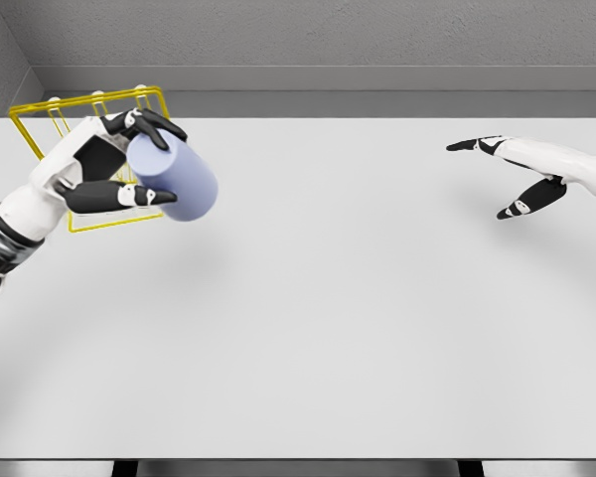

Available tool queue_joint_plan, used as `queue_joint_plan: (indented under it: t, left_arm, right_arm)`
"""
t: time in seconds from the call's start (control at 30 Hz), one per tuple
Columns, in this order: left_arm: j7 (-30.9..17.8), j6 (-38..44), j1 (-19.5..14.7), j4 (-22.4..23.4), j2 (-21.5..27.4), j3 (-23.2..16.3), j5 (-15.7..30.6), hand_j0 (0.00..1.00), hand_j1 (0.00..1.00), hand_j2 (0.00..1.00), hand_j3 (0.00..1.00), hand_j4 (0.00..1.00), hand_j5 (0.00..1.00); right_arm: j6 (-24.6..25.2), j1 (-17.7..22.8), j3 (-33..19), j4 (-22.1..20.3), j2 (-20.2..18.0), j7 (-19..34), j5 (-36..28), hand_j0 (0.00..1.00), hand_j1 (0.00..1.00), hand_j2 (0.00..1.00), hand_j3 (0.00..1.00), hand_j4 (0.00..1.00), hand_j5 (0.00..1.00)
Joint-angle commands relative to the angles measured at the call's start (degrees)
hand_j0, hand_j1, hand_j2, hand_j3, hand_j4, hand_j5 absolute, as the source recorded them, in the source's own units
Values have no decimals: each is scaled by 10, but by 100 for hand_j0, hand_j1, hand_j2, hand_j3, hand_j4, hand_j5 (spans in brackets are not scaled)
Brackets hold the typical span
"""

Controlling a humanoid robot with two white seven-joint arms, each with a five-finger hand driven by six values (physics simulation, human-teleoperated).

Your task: Place the cup on the cup holder with both arms

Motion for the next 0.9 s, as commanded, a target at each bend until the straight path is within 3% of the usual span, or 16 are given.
queue_joint_plan:
  t: [0.0,0.33,0.87]
  left_arm:
    - [0,2,-1,1,1,2,4,43,43,43,43,43,43]
    - [0,11,-15,8,6,7,3,43,43,43,43,43,43]
    - [0,11,-66,68,6,7,2,43,43,43,43,43,43]
  right_arm:
    - [2,0,0,-1,0,0,-5,100,100,100,100,100,100]
    - [2,0,0,1,1,0,-5,100,100,100,100,100,100]
    - [2,0,0,1,1,0,-5,100,100,100,100,100,100]
